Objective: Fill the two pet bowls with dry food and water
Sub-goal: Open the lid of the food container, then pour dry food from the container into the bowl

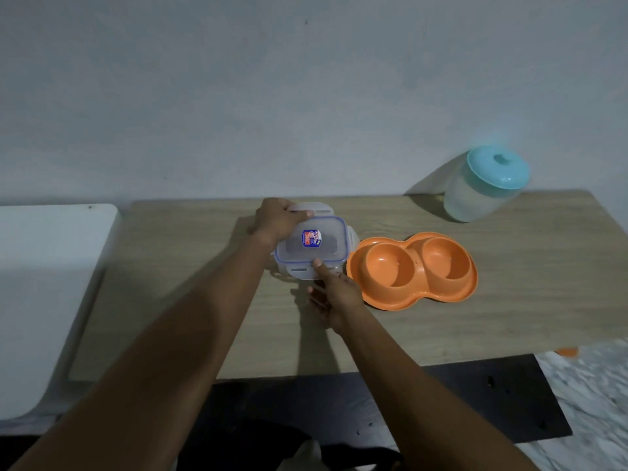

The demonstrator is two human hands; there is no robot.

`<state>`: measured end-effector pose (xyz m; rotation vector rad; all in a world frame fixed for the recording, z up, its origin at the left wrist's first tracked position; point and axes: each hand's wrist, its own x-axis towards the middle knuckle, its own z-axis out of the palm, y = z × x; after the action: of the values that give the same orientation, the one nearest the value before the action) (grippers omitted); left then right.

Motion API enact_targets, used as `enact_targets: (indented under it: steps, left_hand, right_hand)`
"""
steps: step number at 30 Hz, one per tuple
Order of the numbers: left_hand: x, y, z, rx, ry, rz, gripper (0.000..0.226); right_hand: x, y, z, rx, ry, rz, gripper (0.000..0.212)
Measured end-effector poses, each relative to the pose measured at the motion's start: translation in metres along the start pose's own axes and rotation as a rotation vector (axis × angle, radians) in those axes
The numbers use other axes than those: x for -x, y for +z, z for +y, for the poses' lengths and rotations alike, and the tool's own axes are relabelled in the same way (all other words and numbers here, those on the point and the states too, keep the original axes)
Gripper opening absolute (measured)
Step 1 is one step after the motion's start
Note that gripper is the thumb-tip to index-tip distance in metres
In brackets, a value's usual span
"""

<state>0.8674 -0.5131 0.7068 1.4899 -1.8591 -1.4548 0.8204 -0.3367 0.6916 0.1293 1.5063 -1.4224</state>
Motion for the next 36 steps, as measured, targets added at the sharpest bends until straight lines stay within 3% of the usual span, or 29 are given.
enact_targets:
  steps: [3, 6, 10, 13, 18, 21, 22, 24, 28, 32, 36]
  left_hand:
    - [0.029, -0.009, 0.011, 0.121, 0.157, -0.016, 0.043]
    - [0.073, -0.026, 0.018, 0.158, 0.297, -0.166, 0.019]
    - [0.113, -0.041, 0.001, 0.045, 0.371, -0.246, 0.019]
    - [0.131, -0.046, -0.020, -0.041, 0.337, -0.292, 0.022]
    - [0.153, -0.042, -0.055, -0.180, 0.185, -0.444, 0.021]
    - [0.154, -0.035, -0.063, -0.243, 0.124, -0.497, 0.020]
    - [0.153, -0.034, -0.062, -0.238, 0.115, -0.494, 0.019]
    - [0.148, -0.031, -0.055, -0.199, 0.140, -0.338, 0.017]
    - [0.131, -0.015, -0.036, -0.158, 0.047, 0.270, 0.028]
    - [0.100, 0.009, -0.019, -0.028, -0.104, 0.211, 0.048]
    - [0.098, 0.012, -0.025, 0.184, -0.195, 0.186, 0.018]
  right_hand:
    - [0.001, -0.006, -0.002, 0.024, -0.012, -0.003, 0.031]
    - [0.009, -0.011, 0.001, 0.049, -0.044, -0.006, 0.029]
    - [0.016, -0.030, 0.008, 0.065, -0.021, -0.071, 0.026]
    - [0.018, -0.049, 0.012, -0.033, 0.017, -0.164, 0.030]
    - [0.030, -0.068, 0.012, -0.027, 0.084, -0.094, 0.028]
    - [0.026, -0.070, 0.017, 0.306, -0.074, -0.068, 0.019]
    - [0.021, -0.072, 0.022, 0.471, -0.177, -0.045, 0.028]
    - [0.018, -0.073, 0.028, 0.734, -0.342, 0.017, 0.047]
    - [0.028, -0.072, 0.032, 1.102, -0.556, 0.189, 0.052]
    - [0.028, -0.080, 0.025, 1.325, -0.631, 0.345, 0.040]
    - [0.029, -0.080, 0.029, 1.349, -0.683, 0.318, 0.045]
